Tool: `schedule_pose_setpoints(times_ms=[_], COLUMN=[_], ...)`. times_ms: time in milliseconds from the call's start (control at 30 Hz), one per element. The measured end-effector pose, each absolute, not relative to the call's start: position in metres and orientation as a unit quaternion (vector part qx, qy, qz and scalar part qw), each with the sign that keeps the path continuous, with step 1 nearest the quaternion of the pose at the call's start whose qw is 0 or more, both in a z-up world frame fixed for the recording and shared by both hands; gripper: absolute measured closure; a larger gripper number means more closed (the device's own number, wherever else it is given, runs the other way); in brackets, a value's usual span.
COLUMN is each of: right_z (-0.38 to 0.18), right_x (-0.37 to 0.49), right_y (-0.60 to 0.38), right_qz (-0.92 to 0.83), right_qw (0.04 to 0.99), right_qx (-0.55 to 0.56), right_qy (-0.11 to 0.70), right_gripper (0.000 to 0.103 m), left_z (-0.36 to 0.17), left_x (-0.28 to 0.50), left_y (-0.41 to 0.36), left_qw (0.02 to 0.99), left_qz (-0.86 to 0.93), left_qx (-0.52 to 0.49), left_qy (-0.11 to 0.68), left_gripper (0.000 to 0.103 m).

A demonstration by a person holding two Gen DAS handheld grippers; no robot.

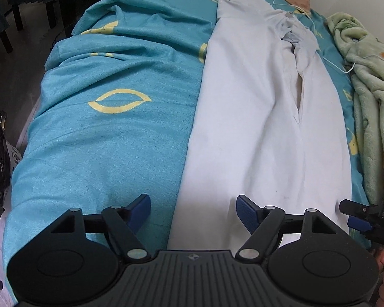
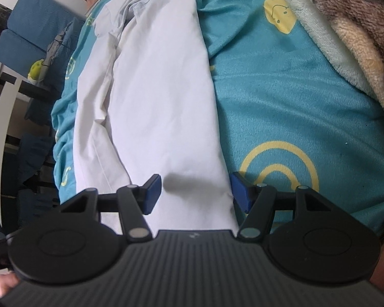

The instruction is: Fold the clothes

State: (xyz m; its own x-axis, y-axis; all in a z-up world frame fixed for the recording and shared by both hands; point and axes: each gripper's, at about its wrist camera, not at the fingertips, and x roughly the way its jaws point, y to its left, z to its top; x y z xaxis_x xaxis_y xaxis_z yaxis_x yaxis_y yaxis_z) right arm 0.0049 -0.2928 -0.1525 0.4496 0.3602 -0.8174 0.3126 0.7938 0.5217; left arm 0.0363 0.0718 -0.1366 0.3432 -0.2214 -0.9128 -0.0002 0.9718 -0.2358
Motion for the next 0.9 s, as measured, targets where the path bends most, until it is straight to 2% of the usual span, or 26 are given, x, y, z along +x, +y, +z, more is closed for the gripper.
schedule_pose_setpoints(times_ms=[167,300,433,567,633,667,700,767,900], right_z=[-0.154,-0.160,-0.158,-0.156,-0.151,-0.150,-0.150,-0.149,-0.137], right_x=[0.000,-0.011,-0.018,-0.022,-0.023,-0.024,-0.024,-0.024,-0.024], right_y=[-0.292,-0.290,-0.282,-0.275,-0.269,-0.268,-0.269,-0.271,-0.279], right_qz=[0.019,0.041,0.058,0.059,0.057,0.054,0.052,0.048,0.043], right_qw=[0.778,0.744,0.738,0.740,0.754,0.758,0.760,0.764,0.779], right_qx=[0.337,0.386,0.390,0.380,0.355,0.348,0.345,0.342,0.345], right_qy=[0.530,0.544,0.548,0.552,0.550,0.549,0.548,0.544,0.522], right_gripper=[0.040,0.041,0.041,0.048,0.059,0.077,0.091,0.095,0.096], left_z=[-0.140,-0.145,-0.150,-0.150,-0.149,-0.149,-0.148,-0.147,-0.138], left_x=[0.036,0.035,0.035,0.034,0.032,0.031,0.030,0.029,0.027], left_y=[0.074,0.078,0.086,0.084,0.083,0.083,0.084,0.086,0.097], left_qw=[0.806,0.782,0.756,0.749,0.750,0.750,0.750,0.751,0.755], left_qz=[-0.089,-0.126,-0.155,-0.166,-0.164,-0.161,-0.158,-0.152,-0.156], left_qx=[-0.113,-0.161,-0.215,-0.222,-0.217,-0.217,-0.217,-0.221,-0.259], left_qy=[0.574,0.589,0.599,0.602,0.602,0.603,0.604,0.604,0.582], left_gripper=[0.027,0.026,0.026,0.027,0.043,0.050,0.064,0.090,0.099])
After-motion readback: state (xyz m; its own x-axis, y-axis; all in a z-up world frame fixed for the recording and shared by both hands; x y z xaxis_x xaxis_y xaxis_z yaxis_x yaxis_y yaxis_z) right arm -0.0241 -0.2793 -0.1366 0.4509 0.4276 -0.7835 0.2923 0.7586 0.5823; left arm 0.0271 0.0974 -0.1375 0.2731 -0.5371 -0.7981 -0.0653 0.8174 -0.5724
